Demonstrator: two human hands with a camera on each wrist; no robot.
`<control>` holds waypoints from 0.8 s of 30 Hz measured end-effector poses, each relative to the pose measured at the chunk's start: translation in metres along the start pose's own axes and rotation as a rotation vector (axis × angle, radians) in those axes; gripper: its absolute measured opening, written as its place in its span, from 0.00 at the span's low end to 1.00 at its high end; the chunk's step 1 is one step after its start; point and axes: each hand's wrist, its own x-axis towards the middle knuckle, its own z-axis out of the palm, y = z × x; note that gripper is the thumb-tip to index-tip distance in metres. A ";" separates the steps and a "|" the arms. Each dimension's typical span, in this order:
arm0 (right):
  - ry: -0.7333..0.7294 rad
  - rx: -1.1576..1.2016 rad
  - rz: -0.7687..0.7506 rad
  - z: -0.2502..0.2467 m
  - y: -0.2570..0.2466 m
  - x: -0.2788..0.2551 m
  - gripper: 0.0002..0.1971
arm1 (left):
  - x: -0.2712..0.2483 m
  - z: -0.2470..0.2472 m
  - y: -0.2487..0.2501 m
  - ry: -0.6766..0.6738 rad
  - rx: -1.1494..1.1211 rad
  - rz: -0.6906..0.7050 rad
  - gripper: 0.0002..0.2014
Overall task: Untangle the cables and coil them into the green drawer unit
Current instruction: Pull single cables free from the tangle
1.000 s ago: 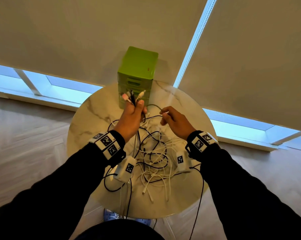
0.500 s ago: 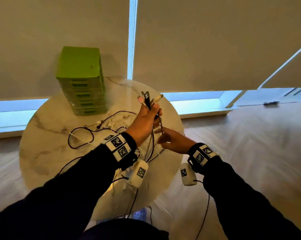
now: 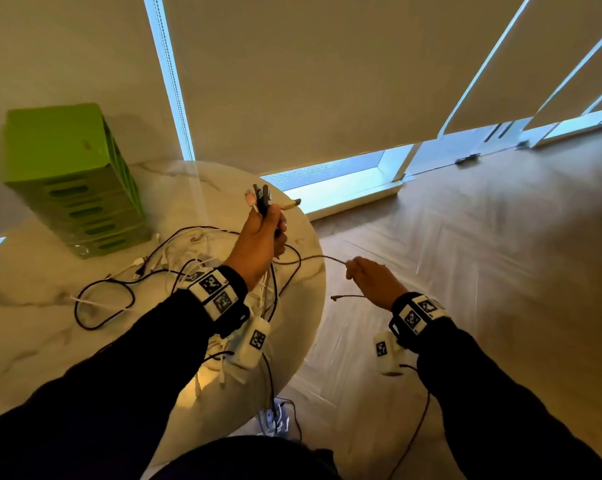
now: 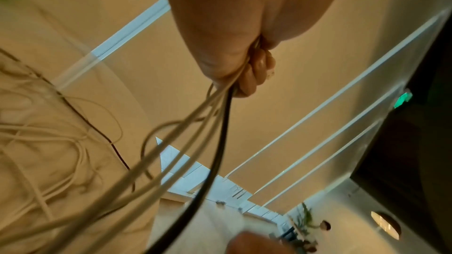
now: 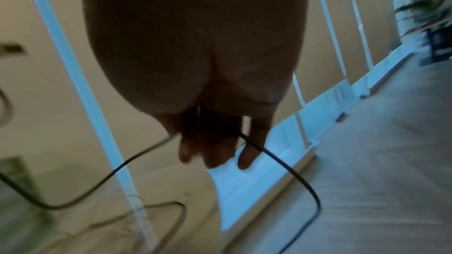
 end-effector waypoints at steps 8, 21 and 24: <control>-0.387 0.133 0.015 0.057 -0.010 -0.010 0.31 | -0.002 -0.010 0.000 -0.049 -0.365 -0.131 0.12; 0.167 0.406 -0.416 0.018 -0.102 -0.017 0.14 | -0.006 -0.035 -0.003 0.184 0.086 -0.026 0.13; 0.220 0.308 -0.253 0.000 -0.084 -0.004 0.17 | -0.010 -0.038 0.000 0.171 -0.005 -0.049 0.12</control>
